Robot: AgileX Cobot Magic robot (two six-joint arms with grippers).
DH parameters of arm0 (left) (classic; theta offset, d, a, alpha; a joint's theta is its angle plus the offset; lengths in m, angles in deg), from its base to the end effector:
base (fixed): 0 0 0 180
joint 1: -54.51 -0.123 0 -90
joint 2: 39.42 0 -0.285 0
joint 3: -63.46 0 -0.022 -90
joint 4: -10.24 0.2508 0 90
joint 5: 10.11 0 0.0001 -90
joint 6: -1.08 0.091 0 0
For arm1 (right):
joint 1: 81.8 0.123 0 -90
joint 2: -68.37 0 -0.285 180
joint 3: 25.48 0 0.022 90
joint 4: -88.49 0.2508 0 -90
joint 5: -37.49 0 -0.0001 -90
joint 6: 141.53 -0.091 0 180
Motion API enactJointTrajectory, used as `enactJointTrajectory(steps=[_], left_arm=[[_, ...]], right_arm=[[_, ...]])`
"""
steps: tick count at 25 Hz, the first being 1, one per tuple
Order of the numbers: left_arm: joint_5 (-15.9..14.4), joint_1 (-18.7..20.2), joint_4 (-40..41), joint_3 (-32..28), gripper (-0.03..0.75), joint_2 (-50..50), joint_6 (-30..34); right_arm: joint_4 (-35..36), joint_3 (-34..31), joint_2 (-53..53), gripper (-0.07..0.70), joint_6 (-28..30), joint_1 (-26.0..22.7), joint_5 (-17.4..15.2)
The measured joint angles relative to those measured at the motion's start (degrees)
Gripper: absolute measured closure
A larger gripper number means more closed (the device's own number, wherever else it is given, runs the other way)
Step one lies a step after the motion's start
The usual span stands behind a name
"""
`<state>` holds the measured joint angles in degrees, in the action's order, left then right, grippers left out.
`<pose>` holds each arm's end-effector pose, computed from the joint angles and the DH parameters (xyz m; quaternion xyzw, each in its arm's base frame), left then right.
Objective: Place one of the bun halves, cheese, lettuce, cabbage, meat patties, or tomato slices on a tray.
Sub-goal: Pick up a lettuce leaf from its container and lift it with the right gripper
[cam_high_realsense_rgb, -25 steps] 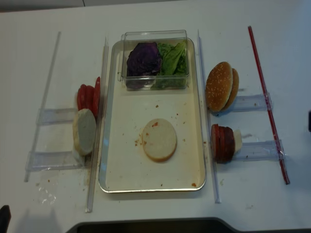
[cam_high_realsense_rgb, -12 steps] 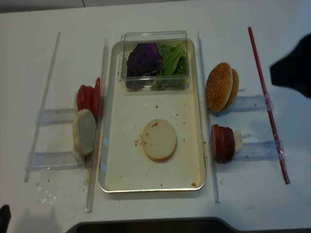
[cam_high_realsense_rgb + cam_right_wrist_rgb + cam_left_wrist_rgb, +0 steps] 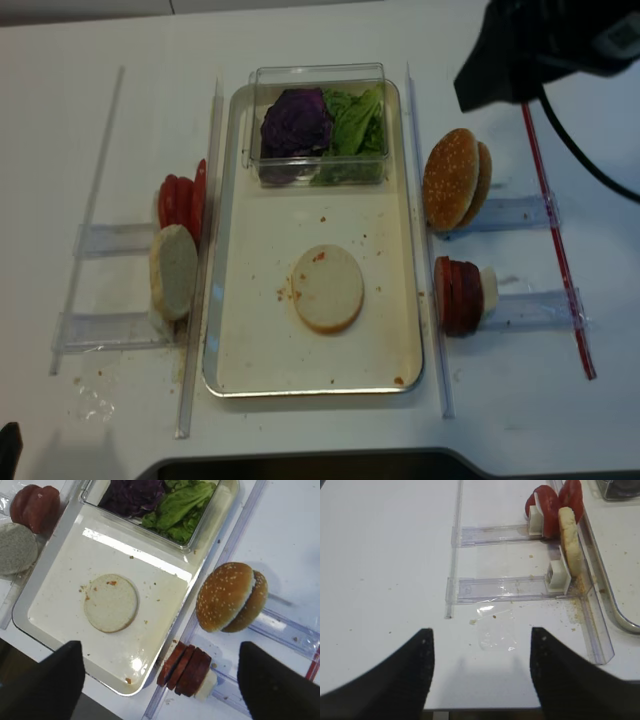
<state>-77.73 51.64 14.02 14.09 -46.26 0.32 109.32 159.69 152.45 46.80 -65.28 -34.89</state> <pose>-0.0116 0.0050 0.2641 -0.0312 0.8812 0.0415 0.4698 0.2357 0.1021 0.4020 -0.1950 0.9327 0.1974 0.2303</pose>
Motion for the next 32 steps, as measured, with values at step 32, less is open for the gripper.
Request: enactJointTrajectory(steps=[32], left_arm=[[0.00, 0.00, 0.00, 0.00, 0.329, 0.00, -0.21]], right_arm=[[-1.95, 29.83, 38.97, 0.007, -0.24, 7.10, 0.71]])
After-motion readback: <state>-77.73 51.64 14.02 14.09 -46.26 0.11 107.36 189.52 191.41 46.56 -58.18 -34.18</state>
